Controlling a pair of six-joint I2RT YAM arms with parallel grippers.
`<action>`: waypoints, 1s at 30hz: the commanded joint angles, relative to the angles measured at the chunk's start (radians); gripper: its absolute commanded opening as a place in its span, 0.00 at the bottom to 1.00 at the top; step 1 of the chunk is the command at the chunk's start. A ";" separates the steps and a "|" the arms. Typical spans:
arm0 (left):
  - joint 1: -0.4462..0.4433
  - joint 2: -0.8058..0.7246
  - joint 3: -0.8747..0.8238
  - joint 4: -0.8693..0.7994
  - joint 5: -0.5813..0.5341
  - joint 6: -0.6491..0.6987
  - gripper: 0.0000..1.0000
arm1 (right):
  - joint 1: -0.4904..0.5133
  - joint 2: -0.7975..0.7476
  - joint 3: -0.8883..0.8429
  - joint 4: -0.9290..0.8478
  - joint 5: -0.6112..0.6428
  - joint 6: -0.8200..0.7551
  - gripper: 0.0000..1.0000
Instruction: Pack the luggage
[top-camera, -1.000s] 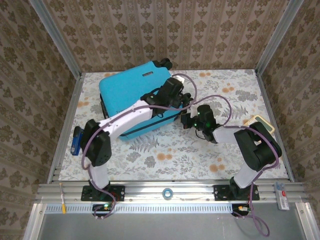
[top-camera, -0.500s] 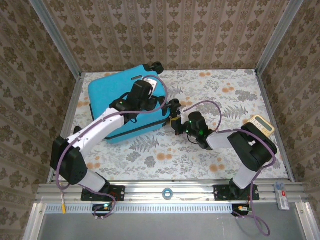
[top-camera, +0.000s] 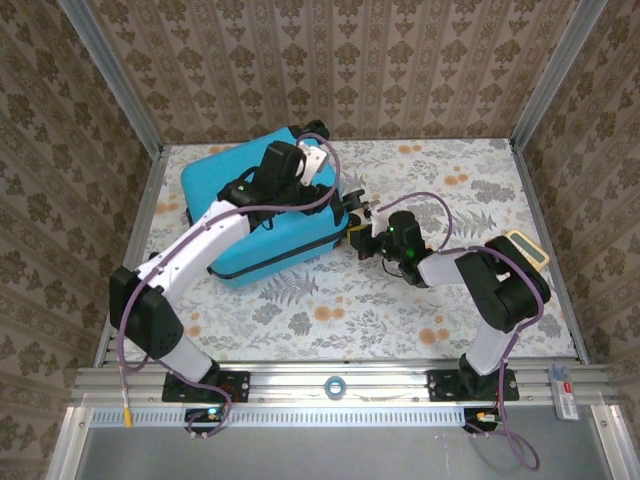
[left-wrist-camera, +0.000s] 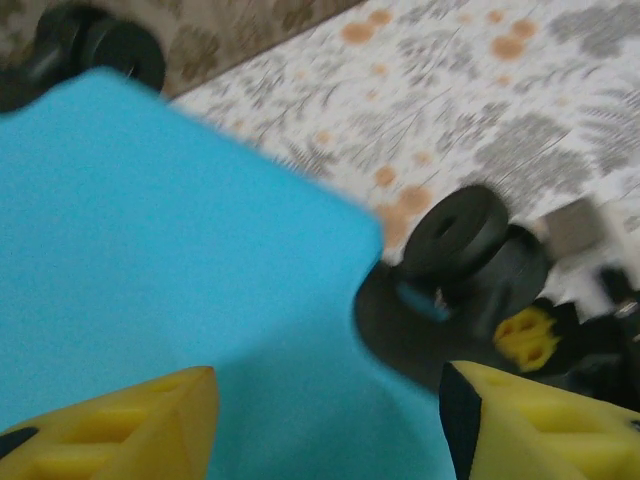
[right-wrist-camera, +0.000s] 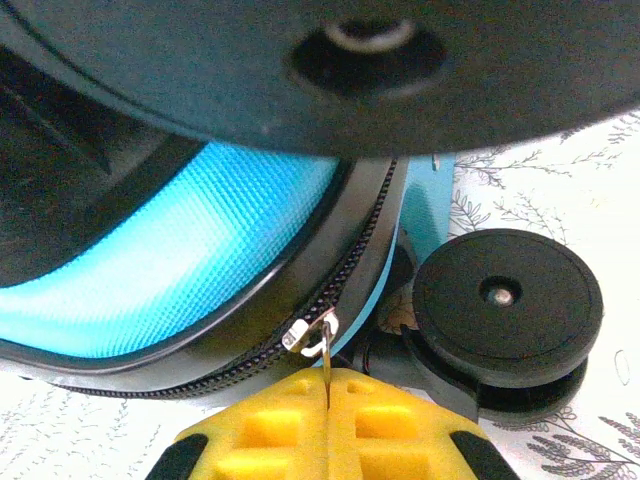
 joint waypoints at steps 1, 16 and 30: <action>-0.026 0.067 0.098 0.008 0.116 0.059 0.63 | -0.003 0.021 0.027 0.069 -0.067 0.028 0.00; -0.069 0.347 0.363 -0.167 0.204 0.265 0.61 | -0.003 0.003 0.013 0.056 -0.126 0.046 0.00; -0.072 0.368 0.362 -0.260 0.183 0.419 0.58 | -0.063 0.099 -0.003 0.303 -0.298 0.266 0.00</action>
